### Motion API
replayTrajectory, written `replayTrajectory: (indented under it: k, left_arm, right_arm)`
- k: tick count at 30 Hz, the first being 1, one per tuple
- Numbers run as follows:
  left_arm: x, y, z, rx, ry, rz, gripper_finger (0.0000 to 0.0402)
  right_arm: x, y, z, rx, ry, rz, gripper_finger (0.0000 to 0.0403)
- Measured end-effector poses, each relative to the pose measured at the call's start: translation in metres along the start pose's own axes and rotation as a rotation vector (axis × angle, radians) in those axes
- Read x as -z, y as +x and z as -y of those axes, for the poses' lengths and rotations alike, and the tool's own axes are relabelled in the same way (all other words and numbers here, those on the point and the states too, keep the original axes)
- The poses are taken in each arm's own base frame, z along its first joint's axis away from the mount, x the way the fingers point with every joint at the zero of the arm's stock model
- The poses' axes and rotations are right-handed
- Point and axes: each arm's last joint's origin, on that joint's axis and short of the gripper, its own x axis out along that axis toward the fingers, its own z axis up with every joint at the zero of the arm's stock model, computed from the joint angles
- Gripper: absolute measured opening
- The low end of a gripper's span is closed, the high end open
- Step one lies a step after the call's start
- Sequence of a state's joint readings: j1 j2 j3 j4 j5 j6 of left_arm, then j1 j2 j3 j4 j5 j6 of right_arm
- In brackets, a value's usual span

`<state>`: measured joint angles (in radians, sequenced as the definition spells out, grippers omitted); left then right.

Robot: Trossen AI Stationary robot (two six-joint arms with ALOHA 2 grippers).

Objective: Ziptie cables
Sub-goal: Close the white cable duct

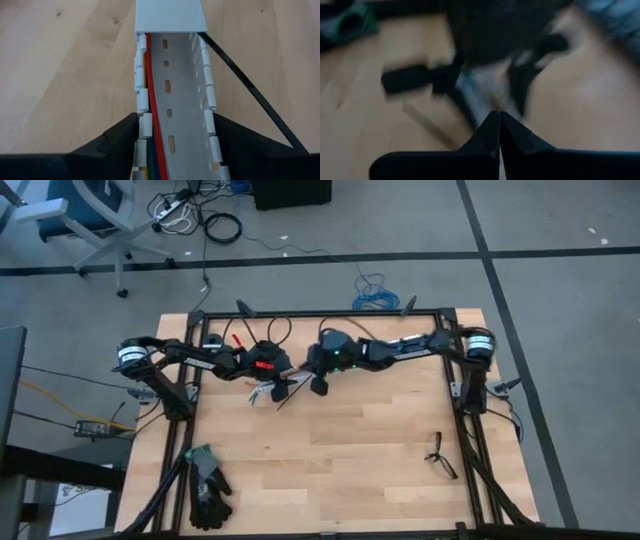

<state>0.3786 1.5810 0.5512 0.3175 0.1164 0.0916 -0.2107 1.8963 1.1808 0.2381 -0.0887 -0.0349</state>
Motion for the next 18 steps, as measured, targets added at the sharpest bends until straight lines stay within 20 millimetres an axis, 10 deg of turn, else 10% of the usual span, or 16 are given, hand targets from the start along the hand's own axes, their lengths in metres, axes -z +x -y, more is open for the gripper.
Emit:
replayTrajectory:
  k: [7, 11, 18]
  left_arm:
    - [0.0, 0.0, 0.0, -0.007, 0.012, -0.005, 0.0239]
    - [0.0, 0.0, 0.0, -0.007, 0.011, -0.006, 0.0239]
    - [0.0, 0.0, 0.0, -0.008, 0.01, -0.005, 0.0239]
  right_arm:
    - [0.012, -0.036, 0.014, 0.147, 0.093, -0.253, 0.0]
    - [0.038, -0.01, 0.025, 0.05, 0.191, -0.32, 0.0]
    - [0.026, 0.037, 0.02, -0.091, 0.09, -0.221, 0.0]
